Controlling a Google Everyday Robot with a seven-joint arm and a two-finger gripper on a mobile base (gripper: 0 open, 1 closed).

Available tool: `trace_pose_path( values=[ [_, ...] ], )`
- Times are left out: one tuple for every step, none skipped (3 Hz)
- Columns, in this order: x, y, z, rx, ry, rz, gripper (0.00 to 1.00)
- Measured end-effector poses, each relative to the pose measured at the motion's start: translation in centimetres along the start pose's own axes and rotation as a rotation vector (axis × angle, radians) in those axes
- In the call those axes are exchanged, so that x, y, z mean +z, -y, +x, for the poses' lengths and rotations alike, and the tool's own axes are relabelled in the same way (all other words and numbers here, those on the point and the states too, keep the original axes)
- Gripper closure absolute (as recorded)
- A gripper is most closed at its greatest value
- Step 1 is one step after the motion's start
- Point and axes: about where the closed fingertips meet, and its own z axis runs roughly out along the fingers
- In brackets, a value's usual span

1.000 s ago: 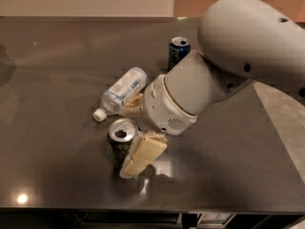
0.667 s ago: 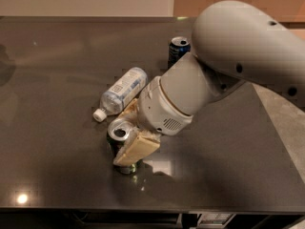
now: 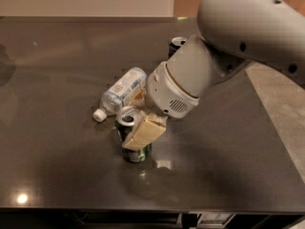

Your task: Knock green can over

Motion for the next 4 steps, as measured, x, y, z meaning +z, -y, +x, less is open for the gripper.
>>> trace_pose_path(
  values=[
    [-2.6,2.4,1.5,0.013,-0.135,0.016,1.00],
    [-4.5,4.2,4.0,-0.003,-0.314,0.010,1.00],
    [-5.7,5.1,6.2,-0.031,-0.473,0.005,1.00],
    [-6.2,5.5,8.1,-0.058,-0.600,-0.001,0.83]
  ],
)
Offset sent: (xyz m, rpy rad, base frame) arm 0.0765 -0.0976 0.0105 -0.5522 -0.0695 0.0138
